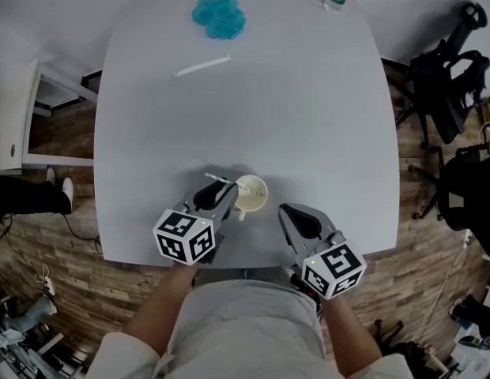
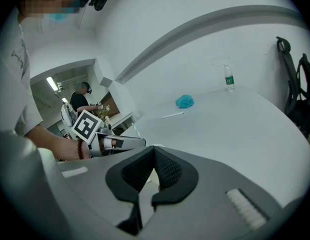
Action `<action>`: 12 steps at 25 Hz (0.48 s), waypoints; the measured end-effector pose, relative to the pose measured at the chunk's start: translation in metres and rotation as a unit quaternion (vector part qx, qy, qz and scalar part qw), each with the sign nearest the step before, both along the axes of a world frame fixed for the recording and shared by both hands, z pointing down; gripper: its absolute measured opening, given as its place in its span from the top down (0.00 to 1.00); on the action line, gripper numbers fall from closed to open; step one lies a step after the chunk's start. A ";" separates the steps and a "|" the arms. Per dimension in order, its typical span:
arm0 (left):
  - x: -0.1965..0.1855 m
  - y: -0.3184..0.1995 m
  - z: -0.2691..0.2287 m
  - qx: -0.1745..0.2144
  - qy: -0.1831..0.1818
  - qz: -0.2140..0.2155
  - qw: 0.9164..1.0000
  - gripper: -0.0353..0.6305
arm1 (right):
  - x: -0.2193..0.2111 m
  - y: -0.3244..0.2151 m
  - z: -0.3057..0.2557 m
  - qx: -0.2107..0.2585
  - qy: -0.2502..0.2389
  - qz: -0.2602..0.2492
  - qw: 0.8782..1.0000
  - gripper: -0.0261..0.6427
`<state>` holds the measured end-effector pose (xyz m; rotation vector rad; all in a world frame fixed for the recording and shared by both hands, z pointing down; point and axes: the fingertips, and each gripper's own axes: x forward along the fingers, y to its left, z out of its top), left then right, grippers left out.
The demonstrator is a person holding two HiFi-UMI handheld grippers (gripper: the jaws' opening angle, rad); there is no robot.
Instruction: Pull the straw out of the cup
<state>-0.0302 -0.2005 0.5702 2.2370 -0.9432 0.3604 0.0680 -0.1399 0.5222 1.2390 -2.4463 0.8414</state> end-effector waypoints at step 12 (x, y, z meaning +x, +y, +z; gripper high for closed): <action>0.004 -0.002 0.000 -0.009 0.026 0.000 1.000 0.85 | -0.002 -0.002 0.003 -0.008 -0.008 0.003 1.000 0.95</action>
